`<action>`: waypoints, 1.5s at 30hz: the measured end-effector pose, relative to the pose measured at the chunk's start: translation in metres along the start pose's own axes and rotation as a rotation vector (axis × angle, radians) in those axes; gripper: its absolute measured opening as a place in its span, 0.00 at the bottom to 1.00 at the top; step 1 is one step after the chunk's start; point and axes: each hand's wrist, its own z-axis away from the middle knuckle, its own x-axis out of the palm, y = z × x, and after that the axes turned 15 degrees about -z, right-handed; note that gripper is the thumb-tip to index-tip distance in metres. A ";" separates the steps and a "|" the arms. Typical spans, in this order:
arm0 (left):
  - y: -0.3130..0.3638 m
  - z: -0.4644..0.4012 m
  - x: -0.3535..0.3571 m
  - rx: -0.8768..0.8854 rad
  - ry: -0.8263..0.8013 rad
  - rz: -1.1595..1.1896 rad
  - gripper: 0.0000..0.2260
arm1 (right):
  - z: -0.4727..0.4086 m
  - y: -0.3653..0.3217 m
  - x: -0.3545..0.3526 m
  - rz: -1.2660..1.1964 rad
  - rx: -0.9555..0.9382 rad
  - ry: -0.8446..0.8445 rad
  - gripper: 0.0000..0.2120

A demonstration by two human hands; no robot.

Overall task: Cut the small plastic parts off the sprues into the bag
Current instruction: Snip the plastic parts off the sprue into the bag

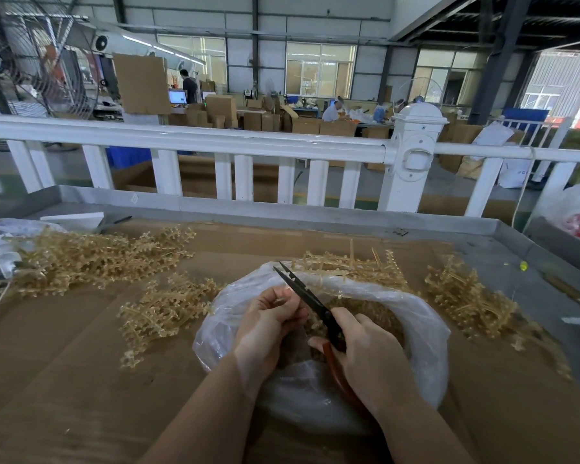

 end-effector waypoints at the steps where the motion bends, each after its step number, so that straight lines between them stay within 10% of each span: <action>1: 0.000 0.000 0.000 0.000 0.001 -0.003 0.11 | 0.000 0.000 0.000 -0.003 0.002 -0.006 0.23; 45: 0.003 0.007 0.017 -0.016 0.209 -0.401 0.08 | 0.001 0.003 -0.002 0.045 0.034 0.049 0.21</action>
